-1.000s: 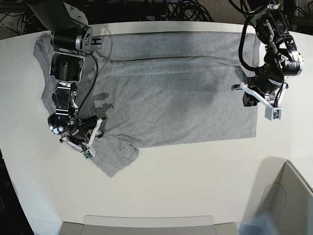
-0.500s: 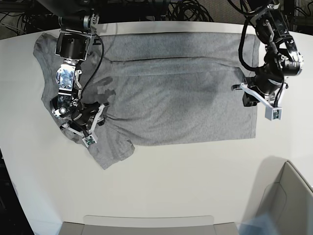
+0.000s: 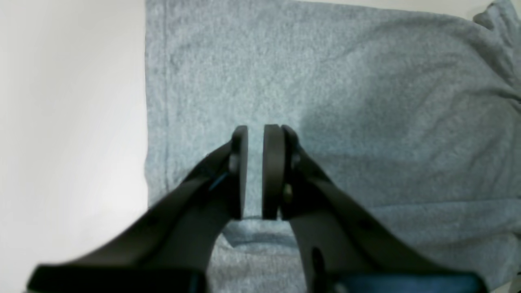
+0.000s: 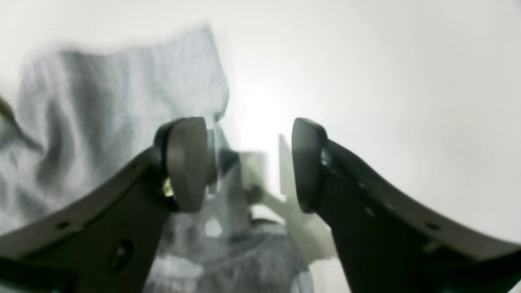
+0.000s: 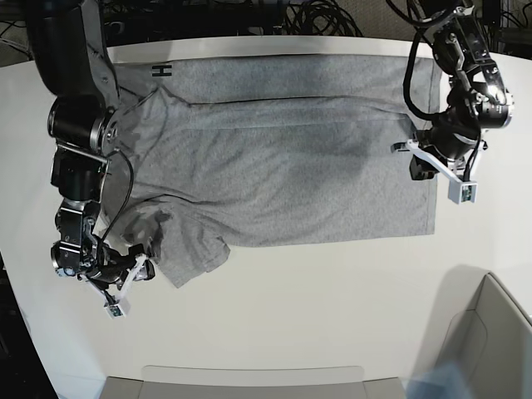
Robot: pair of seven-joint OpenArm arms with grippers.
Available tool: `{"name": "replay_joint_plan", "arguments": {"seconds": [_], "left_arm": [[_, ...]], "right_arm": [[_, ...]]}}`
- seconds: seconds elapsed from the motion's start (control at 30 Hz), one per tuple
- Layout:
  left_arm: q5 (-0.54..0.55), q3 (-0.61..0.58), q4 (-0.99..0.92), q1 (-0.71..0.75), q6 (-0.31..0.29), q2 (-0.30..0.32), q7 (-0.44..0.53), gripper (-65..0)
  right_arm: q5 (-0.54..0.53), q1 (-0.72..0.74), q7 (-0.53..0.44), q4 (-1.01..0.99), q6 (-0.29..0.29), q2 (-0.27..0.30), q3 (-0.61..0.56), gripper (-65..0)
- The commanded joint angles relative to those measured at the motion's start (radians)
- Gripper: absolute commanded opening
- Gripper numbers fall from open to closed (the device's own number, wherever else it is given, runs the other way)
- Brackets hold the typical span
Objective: Fold the T-shirt properly
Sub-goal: 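Release the edge and move the right gripper to the sleeve near the hem, then grasp the sleeve with the right gripper and the hem corner with the left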
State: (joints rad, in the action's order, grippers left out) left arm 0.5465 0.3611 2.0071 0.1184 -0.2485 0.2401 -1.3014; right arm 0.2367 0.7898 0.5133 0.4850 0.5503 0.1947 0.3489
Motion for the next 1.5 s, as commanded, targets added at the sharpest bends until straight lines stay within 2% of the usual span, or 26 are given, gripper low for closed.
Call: {"name": "replay_joint_plan", "arguments": {"seconds": [0.0,0.13,0.33,0.43,0.57,0.77,0.93,1.0,1.07,1.2,1.37,1.47], "left_arm": [[0.005,0.003,0.014,-0.010,0.001,0.009,0.013,-58.3],[0.005,0.003,0.014,-0.010,0.001,-0.003,0.013,-58.3],[0.005,0.003,0.016,-0.010,0.001,-0.005,0.013,-58.3],[0.005,0.003,0.016,-0.010,0.001,-0.005,0.013,-58.3],[0.005,0.003,0.016,-0.009,0.001,-0.005,0.013,-58.3],[0.005,0.003,0.017,-0.009,0.001,-0.005,0.013,-58.3],[0.001,0.006,0.014,-0.015,0.001,0.000,0.015,-58.0],[-0.001,0.006,0.011,-0.035,0.001,0.005,0.023,-55.7],[-0.003,0.009,-0.006,-0.104,0.001,0.006,0.023,-49.8],[-0.003,0.002,-0.153,-0.253,-0.002,0.074,0.026,-38.0],[-0.001,-0.030,-0.500,-0.441,-0.005,0.175,0.096,-37.1],[-0.001,-0.173,-0.699,-0.500,-0.031,0.262,0.225,-37.0]], "right_arm": [[-0.013,0.053,-0.066,-0.036,-0.028,0.009,-0.003,-30.7],[-0.013,0.075,-0.212,-0.179,-0.063,0.019,-0.003,-32.0],[-0.013,0.070,-0.295,-0.274,-0.074,0.015,-0.003,-32.1],[-0.013,0.061,-0.331,-0.315,-0.111,0.015,-0.003,-32.1],[-0.012,0.055,-0.336,-0.342,-0.108,-0.007,-0.009,-32.1],[-0.015,0.039,-0.335,-0.342,-0.108,-0.062,-0.138,-32.1],[-0.020,0.039,-0.331,-0.342,-0.108,-0.064,-0.155,-32.1],[-0.020,0.039,-0.331,-0.342,-0.108,-0.060,-0.159,-32.1],[-0.015,0.039,-0.331,-0.342,-0.108,-0.056,-0.161,-32.1],[-0.015,0.039,-0.331,-0.342,-0.108,-0.053,-0.162,-32.1],[-0.015,0.039,-0.330,-0.342,-0.108,-0.053,-0.162,-32.1],[-0.015,0.039,-0.330,-0.342,-0.108,-0.053,-0.162,-32.1]]}}
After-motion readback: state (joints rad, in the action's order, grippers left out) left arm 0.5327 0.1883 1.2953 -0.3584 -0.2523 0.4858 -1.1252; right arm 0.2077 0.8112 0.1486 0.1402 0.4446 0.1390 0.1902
